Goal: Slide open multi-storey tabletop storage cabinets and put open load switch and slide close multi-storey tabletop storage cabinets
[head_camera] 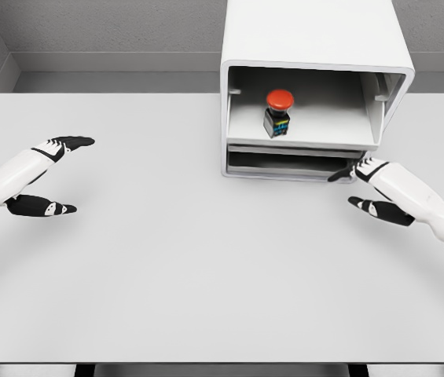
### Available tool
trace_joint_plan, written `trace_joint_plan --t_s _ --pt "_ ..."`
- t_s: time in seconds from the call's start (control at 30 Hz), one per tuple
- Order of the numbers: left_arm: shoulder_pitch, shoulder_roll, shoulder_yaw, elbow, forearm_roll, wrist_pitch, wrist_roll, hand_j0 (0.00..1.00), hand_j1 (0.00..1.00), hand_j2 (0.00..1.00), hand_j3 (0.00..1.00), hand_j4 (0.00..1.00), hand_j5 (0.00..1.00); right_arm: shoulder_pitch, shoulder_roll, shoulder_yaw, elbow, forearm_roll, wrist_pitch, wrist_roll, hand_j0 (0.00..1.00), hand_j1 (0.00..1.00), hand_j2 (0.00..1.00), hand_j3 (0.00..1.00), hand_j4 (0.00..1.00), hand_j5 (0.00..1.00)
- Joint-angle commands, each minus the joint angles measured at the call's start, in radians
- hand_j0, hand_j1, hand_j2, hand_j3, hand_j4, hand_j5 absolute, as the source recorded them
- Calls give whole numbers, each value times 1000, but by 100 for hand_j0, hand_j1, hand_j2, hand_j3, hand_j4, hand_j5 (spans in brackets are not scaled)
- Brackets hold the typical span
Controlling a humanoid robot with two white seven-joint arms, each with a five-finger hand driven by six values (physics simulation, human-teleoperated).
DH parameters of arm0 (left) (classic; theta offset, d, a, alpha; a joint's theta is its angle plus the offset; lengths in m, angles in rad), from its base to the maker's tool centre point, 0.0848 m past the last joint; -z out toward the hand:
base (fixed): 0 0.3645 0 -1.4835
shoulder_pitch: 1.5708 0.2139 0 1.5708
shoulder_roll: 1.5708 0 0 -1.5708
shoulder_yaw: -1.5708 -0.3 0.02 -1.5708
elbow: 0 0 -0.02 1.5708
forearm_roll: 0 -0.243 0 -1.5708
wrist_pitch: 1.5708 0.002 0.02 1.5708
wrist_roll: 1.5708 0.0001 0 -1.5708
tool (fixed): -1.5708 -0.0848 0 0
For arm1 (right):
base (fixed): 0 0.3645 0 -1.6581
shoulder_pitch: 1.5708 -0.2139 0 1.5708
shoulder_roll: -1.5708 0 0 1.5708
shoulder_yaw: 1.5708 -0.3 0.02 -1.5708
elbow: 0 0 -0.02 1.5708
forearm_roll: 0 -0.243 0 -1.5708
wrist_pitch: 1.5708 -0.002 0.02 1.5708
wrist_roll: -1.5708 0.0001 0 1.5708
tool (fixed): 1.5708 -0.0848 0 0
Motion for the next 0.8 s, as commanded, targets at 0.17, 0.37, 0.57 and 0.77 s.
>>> trace_joint_plan --t_s 0.17,0.37,0.57,0.77 --pt "0 1 0 0 8 3 0 100 100 100 100 100 100 -15 11 2 -35 -5 1 0 68 68 68 68 68 68" --pt "0 1 0 0 8 3 0 100 100 100 100 100 100 -52 37 9 -22 7 1 0 69 69 69 69 69 69" --pt "0 1 0 0 8 3 0 100 100 100 100 100 100 -97 58 28 29 9 1 0 69 69 69 69 69 69" --pt "0 1 0 0 8 3 0 100 100 100 100 100 100 -133 68 62 69 10 1 0 69 69 69 69 69 69"
